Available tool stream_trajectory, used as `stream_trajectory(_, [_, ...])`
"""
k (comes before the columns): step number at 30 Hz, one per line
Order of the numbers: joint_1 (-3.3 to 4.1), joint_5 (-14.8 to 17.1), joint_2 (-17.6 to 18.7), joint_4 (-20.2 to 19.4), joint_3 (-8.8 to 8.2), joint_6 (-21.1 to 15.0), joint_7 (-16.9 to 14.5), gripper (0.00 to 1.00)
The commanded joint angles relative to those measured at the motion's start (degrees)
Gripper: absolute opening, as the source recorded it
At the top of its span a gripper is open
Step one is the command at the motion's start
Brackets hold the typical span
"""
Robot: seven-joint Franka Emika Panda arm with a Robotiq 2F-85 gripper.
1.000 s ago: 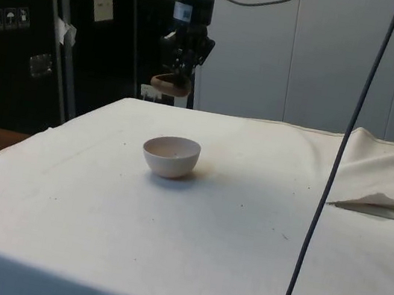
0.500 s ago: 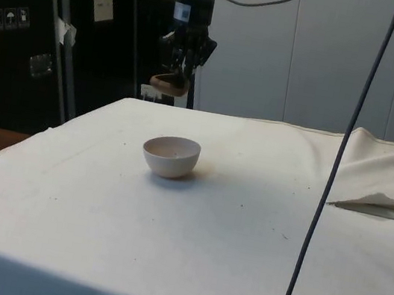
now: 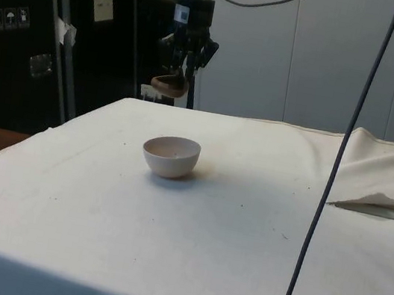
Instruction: Pour the coffee beans from the cup into the bowl.
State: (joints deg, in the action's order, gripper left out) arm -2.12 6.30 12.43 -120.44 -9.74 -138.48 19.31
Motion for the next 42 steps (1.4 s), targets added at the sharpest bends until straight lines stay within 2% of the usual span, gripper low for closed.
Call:
stream_trajectory(1, [0.0,-0.23,0.11,0.06,0.0,0.0,0.8,0.06])
stream_trajectory(2, [0.23,-1.32,0.4,0.17,-0.4,-0.29,2.23,0.06])
stream_trajectory(10, [0.23,-3.5,0.8,0.46,-0.57,-0.17,5.9,0.06])
stream_trajectory(11, [0.0,-3.04,0.57,0.29,-0.23,0.0,5.56,0.06])
stream_trajectory(12, [0.23,-4.13,0.86,0.52,-0.63,-0.11,6.82,0.06])
stream_trajectory(17, [0.23,-6.19,0.92,0.63,-0.8,0.0,9.68,0.06])
stream_trajectory(18, [0.23,-6.53,0.92,0.63,-0.8,0.0,10.14,0.06])
stream_trajectory(19, [0.0,-5.56,0.69,0.4,-0.4,0.0,9.0,0.06])
stream_trajectory(20, [0.23,-6.93,0.92,0.63,-0.86,0.0,10.66,0.06])
stream_trajectory(26, [0.29,-10.08,0.69,0.29,-0.97,-0.29,13.75,0.06])
stream_trajectory(27, [0.0,-9.05,0.74,0.4,-0.57,0.0,12.78,0.06])
stream_trajectory(28, [0.29,-10.6,0.63,0.23,-0.97,-0.4,14.15,0.06])
stream_trajectory(34, [0.34,-14.27,0.34,-0.17,-1.03,-0.8,17.13,0.06])
stream_trajectory(35, [0.0,-13.18,0.69,0.23,-0.63,0.0,16.16,0.06])
stream_trajectory(36, [0.34,-14.84,0.29,-0.29,-1.03,-0.86,17.59,0.06])
stream_trajectory(42, [0.74,-18.56,-0.46,-1.26,-0.8,-1.26,20.8,0.06])
